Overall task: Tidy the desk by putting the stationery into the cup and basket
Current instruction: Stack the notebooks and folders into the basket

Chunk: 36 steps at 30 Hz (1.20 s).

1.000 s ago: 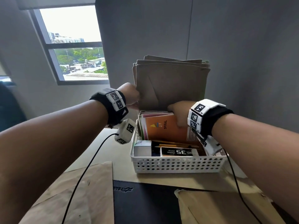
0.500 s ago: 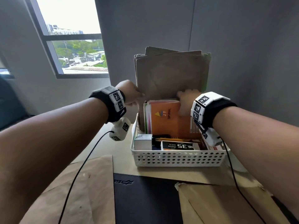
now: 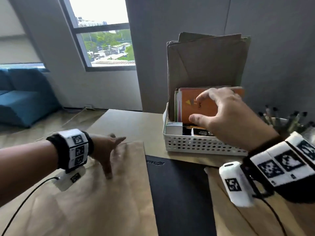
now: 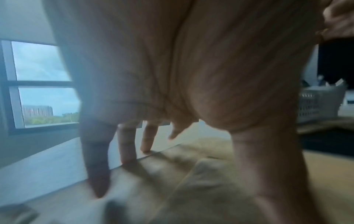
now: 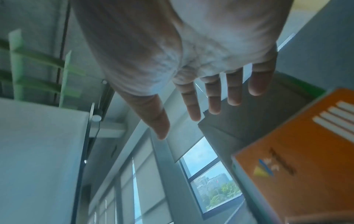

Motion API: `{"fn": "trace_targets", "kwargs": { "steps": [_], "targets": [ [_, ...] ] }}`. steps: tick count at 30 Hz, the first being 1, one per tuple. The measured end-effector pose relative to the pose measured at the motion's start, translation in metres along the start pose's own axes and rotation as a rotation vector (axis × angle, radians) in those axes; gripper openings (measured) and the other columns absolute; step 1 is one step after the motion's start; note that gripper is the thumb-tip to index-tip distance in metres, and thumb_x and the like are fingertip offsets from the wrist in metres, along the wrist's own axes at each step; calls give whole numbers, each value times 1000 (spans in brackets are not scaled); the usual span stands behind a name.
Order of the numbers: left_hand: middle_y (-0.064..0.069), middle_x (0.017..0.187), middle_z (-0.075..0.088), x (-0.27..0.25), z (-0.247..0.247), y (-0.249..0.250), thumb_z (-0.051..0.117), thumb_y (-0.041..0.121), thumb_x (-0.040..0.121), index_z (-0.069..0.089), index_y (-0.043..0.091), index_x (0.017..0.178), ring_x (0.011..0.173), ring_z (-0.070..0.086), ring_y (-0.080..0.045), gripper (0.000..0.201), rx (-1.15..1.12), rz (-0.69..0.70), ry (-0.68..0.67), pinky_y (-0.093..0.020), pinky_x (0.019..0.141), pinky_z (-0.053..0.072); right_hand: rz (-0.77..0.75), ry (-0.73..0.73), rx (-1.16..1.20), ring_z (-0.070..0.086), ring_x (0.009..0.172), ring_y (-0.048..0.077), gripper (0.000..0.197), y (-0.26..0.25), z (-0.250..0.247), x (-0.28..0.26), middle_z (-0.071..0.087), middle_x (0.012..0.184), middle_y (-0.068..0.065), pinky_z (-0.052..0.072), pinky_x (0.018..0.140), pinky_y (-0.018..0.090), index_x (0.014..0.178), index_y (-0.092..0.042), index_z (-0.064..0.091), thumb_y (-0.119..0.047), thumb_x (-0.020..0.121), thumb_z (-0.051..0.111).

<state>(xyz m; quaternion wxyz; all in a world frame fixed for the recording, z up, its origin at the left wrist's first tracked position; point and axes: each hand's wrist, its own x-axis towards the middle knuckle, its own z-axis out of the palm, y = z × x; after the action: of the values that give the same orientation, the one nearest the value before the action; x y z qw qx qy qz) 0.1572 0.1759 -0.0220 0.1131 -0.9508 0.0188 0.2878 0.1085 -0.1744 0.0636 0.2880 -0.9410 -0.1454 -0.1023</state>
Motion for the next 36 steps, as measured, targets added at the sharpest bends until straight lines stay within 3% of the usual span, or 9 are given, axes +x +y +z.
{"fn": "trace_targets", "kwargs": {
  "steps": [4,8,13,17,19,23,26,29,36],
  "targets": [
    [17,106,65,1,20,3,95,57,39,54,39,124,91,66,-8,96,-180,-38,209,-24,74,54,82,-263,234,52,115,8,46,3,39,-26,53,124,-14,42,84,19,122,-39,56,-56,83,74],
    [9,66,59,-5,9,12,87,42,63,53,19,75,61,55,-13,43,-324,144,378,-27,57,45,178,-463,360,64,104,1,44,17,74,-44,67,113,-14,53,98,30,113,-36,64,-50,77,83],
    [6,69,61,-46,-29,42,65,80,66,57,22,79,68,59,-17,59,-372,378,567,-40,65,50,252,-510,628,72,93,1,71,16,90,-58,73,110,-6,57,82,19,126,-34,50,-24,71,93],
    [11,65,56,-80,-54,71,55,93,62,54,26,74,65,51,-7,68,-384,313,903,-34,68,37,235,-349,849,75,100,24,32,20,88,-56,78,107,3,58,95,51,116,-19,69,2,93,67],
    [12,106,64,-90,-66,72,55,97,58,61,37,111,102,56,-11,81,-392,243,972,-33,90,33,221,-156,920,74,102,24,30,25,76,-51,78,109,1,56,97,54,115,-20,70,2,98,59],
    [-3,161,29,-97,-71,60,91,68,53,3,42,160,145,37,-19,141,-969,251,1058,-49,118,35,101,239,960,70,110,23,25,33,37,-40,76,114,-2,53,101,46,114,-20,69,-5,102,53],
    [-6,131,65,-96,-58,77,88,18,72,29,22,156,116,69,-15,102,-1600,560,910,-35,91,59,-11,429,940,68,115,19,26,36,14,-40,74,119,-3,52,99,37,120,-21,68,-10,105,50],
    [-4,115,75,-82,-36,110,69,-1,85,60,11,124,113,70,-23,42,-1692,598,893,-42,95,56,-32,474,900,68,108,9,21,36,11,-43,75,113,-8,54,94,32,115,-25,66,-12,104,53],
    [-2,111,75,-51,6,143,47,-9,101,63,13,119,106,68,-18,33,-1679,549,719,-32,84,57,261,447,778,70,105,11,33,66,34,-36,74,109,-13,55,97,49,108,-37,61,-16,84,70]
  ]
}}
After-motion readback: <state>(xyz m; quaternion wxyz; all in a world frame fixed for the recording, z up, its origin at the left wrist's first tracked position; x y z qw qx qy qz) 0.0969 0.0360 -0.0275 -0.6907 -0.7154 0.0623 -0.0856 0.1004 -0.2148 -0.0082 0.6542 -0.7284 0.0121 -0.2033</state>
